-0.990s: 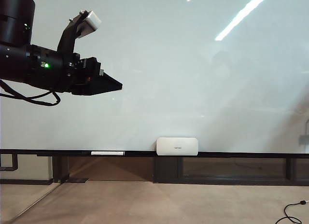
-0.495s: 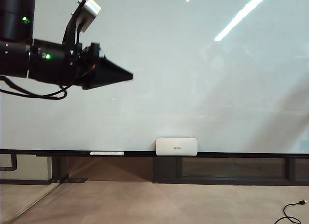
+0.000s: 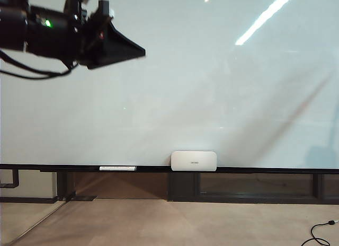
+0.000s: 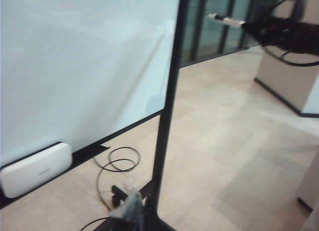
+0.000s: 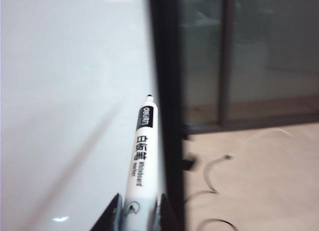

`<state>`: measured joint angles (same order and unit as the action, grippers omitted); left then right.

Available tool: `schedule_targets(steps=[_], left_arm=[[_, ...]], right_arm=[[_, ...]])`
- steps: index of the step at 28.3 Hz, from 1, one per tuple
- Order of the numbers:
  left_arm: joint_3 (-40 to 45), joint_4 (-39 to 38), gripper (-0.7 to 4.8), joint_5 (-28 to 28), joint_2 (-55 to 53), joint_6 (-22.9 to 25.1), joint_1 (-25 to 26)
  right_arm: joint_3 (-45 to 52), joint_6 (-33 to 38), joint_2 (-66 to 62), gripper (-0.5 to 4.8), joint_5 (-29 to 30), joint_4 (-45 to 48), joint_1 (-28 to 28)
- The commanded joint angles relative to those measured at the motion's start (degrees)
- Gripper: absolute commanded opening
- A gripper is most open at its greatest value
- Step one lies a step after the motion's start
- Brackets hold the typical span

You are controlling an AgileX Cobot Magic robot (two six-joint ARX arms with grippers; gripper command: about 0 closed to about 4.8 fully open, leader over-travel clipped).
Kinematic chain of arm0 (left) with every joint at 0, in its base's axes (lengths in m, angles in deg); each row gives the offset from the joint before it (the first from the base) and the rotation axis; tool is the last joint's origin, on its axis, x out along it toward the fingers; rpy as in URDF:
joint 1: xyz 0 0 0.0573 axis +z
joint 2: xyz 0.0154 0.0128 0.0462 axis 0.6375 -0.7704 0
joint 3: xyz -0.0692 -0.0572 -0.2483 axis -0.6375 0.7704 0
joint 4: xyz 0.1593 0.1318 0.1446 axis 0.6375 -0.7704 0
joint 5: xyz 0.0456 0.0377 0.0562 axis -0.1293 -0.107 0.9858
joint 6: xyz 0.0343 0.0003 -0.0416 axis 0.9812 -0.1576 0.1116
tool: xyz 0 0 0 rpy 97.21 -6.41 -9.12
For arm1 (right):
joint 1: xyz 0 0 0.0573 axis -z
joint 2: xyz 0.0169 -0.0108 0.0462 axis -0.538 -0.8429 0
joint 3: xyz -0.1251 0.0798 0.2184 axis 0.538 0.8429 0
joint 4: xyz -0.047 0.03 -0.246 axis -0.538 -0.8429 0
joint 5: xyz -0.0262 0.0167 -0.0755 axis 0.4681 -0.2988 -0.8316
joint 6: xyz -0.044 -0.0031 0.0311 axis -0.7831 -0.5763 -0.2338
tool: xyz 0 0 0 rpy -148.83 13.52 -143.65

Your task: Reach to the right to find the marker pen, pick it up, and write the number 11 on the whiteboard.

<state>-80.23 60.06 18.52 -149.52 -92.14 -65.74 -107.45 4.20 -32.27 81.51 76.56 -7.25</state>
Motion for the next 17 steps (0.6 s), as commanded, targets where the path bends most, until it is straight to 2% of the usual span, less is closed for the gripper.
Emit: schedule_targets(steps=[1, 3, 5, 8, 9, 13, 17], left_arm=[[-0.09, -5.66, -0.06, 4.13, 4.83, 2.01, 0.5], [-0.11, -10.01, -0.06, 9.03, 9.11, 3.15, 0.63], [-0.11, -14.75, -0.06, 15.04, 14.05, 6.19, 0.85], [-0.17, -18.67, -0.06, 23.89, 17.51, 9.33, 0.94], [-0.17, -19.67, -0.06, 25.31, 18.51, 9.99, 1.33], [-3.93, -24.72, -0.06, 23.54, 20.68, 10.12, 3.96], [-12.28, -30.71, -0.06, 18.82, 20.83, 10.36, 6.54]], right_arm=[[-0.13, 0.42, 2.03, -0.04, 0.02, -0.81, -4.81], [-0.15, 0.57, 3.19, -0.04, -1.16, -2.08, -10.19], [-1.31, 0.55, 3.54, -0.04, -3.17, -3.52, -17.99], [-3.54, 0.31, 3.26, -0.04, -4.13, -5.29, -24.98], [-4.33, 0.35, 3.21, -0.04, -5.03, -5.57, -26.95], [-10.36, 0.37, 2.12, -0.04, -5.38, -11.02, -32.26], [-18.18, 0.79, 0.04, -0.04, -5.6, -16.06, -35.76]])
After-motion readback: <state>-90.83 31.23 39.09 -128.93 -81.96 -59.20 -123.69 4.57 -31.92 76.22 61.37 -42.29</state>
